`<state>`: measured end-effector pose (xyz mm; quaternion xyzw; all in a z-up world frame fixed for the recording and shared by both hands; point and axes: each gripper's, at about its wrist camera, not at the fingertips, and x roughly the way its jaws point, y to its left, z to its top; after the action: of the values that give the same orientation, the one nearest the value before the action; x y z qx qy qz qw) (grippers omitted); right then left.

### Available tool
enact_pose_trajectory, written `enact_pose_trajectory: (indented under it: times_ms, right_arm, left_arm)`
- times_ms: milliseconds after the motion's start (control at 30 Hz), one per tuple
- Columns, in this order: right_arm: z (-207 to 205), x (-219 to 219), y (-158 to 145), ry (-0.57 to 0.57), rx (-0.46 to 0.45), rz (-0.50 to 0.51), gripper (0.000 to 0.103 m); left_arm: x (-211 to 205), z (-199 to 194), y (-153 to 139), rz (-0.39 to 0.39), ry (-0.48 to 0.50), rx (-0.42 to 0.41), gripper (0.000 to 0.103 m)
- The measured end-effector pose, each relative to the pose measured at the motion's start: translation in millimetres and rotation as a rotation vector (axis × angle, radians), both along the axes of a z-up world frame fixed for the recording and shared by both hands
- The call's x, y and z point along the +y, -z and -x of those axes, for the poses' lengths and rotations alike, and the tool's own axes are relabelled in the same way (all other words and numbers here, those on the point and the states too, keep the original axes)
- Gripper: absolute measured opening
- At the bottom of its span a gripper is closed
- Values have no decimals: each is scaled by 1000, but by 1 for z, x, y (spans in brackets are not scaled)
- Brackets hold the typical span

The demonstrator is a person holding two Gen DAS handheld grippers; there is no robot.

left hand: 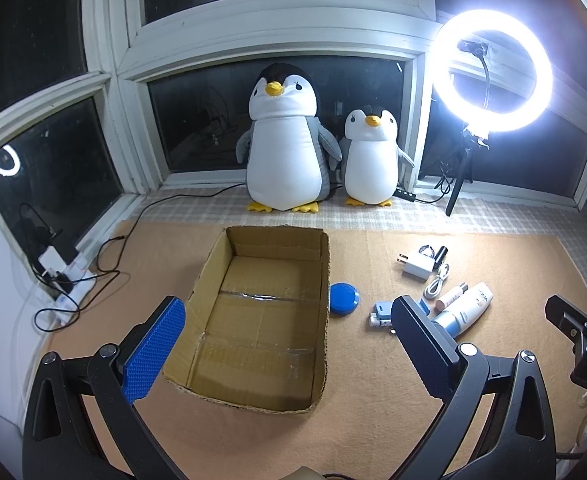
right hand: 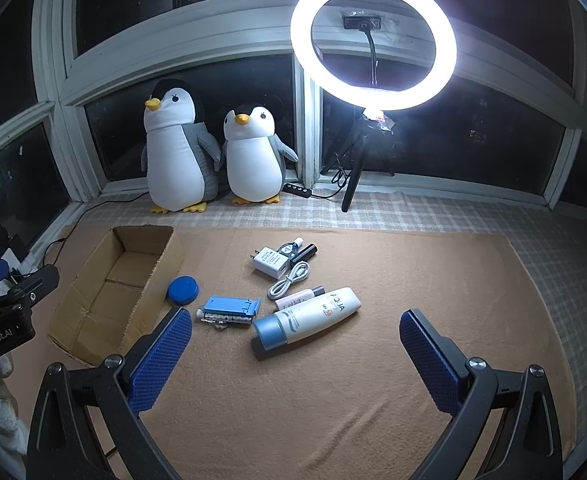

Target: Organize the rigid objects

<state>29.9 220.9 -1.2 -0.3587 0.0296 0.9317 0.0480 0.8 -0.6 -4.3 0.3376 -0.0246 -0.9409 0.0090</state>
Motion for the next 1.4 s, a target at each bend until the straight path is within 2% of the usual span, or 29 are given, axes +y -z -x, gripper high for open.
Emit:
enact_pose_trajectory:
  times_ms: [300,767,900,933,1067,1400]
  right_arm:
    - [3,2,4,1,-15,3,103]
    - [11,8,16,-4,-44,7,103]
    - [13,11,21,-8,-54,7,103]
    - [13,12,23,-9,-56,8,103]
    - [14,21,31,5,-74,14,103]
    - [22,50,55,73,-144,89,103]
  left_arm:
    - [-18,7,9,3,-41,-26,102]
    - [-82,25,55,8,-194,-150,100]
    - [-100,34,75,-8,-234,-207,96]
    - [-105,36,80,-13,-247,-223,92]
    - [-117,44,102,-5,-282,-280,86]
    - [-127,58,135,-46,-288,-371,69]
